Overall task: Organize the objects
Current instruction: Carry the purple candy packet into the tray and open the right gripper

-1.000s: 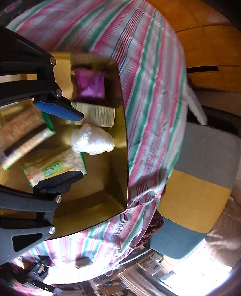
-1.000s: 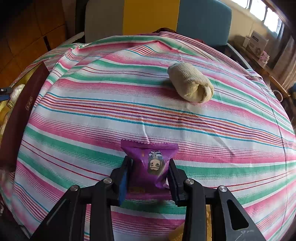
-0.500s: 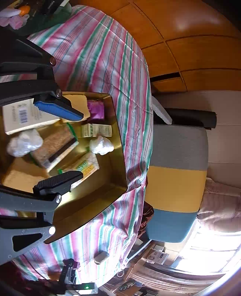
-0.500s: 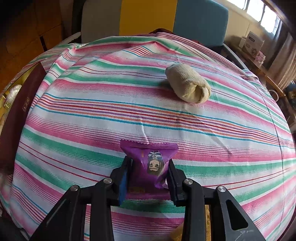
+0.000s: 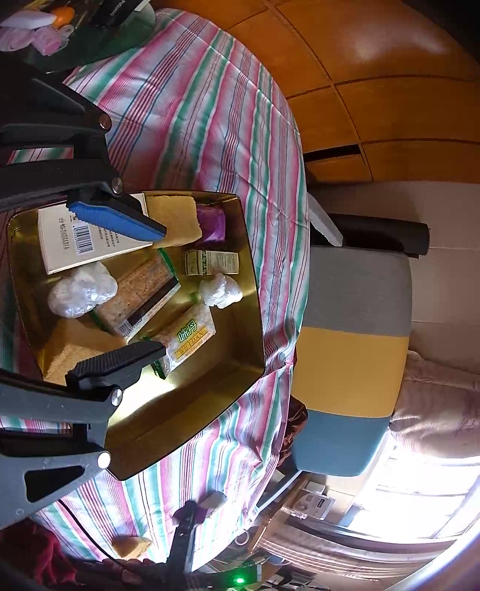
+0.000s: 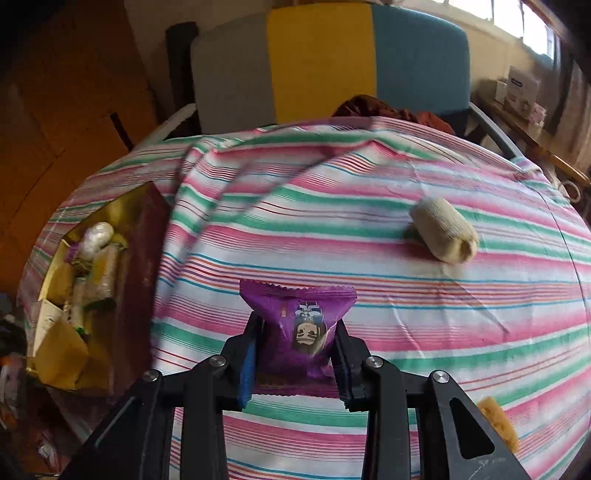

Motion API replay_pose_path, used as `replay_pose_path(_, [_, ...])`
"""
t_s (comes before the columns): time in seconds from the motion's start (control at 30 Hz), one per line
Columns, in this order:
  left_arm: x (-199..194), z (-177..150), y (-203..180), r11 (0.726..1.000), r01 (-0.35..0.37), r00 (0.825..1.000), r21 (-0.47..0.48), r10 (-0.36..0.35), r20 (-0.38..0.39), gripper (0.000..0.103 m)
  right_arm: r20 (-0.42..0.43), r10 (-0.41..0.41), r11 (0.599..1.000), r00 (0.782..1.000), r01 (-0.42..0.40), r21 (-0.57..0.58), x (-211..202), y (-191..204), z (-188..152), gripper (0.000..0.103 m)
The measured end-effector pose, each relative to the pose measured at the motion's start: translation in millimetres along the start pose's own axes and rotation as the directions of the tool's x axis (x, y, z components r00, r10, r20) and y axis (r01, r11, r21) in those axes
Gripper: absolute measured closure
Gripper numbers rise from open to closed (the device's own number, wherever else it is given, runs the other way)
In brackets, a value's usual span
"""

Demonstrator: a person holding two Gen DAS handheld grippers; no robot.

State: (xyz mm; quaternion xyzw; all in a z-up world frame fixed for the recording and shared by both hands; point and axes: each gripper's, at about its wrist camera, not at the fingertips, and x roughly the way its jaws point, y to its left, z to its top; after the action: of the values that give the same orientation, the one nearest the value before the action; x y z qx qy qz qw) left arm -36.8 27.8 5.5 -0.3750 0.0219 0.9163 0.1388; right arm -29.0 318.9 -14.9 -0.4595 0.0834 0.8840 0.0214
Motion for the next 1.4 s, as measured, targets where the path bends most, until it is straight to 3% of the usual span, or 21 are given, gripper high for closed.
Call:
replay_pose_path(0.17, [-6.2, -1.3, 13.9, 0.999, 0.014, 1.0, -0.04, -0.013, 0.01, 0.046, 0.023, 0.118, 0.987, 0.993, -0.115, -0.112, -2.3, 76.5, 18.5, 0.068])
replay_pose_path(0.33, [-10.6, -4.0, 41.4, 0.994, 0.009, 1.0, -0.109, -0.008, 0.009, 0.046, -0.007, 0.2, 0.958, 0.98, -0.198, -0.209, 11.5, 146.4, 28.1, 0.068])
replay_pose_path(0.6, [-7.7, -21.4, 82.7, 0.979, -0.021, 0.999, -0.204, 0.015, -0.03, 0.046, -0.106, 0.216, 0.92, 0.971, -0.239, -0.312, 62.1, 228.8, 31.8, 0.067])
replay_pose_path(0.77, [-4.9, -26.6, 89.0, 0.975, -0.016, 0.999, -0.22, 0.008, -0.037, 0.046, -0.135, 0.227, 0.908, 0.965, -0.259, -0.328, 87.3, 258.5, 32.9, 0.065])
replay_pose_path(0.9, [-1.9, -27.6, 87.1, 0.976, -0.008, 0.999, -0.216, -0.001, -0.041, 0.046, -0.163, 0.234, 0.902, 0.958, -0.277, -0.333, 100.4, 270.0, 30.0, 0.047])
replay_pose_path(1.23, [-5.4, -25.0, 72.7, 0.982, -0.016, 0.999, -0.188, 0.008, -0.042, 0.046, -0.118, 0.258, 0.907, 0.959, -0.282, -0.312, 79.5, 255.1, 22.5, 0.043])
replay_pose_path(1.4, [-10.0, -22.1, 60.4, 0.988, -0.01, 0.999, -0.154, 0.004, -0.036, 0.046, -0.084, 0.265, 0.916, 0.961, -0.278, -0.288, 60.0, 239.7, 14.1, 0.036])
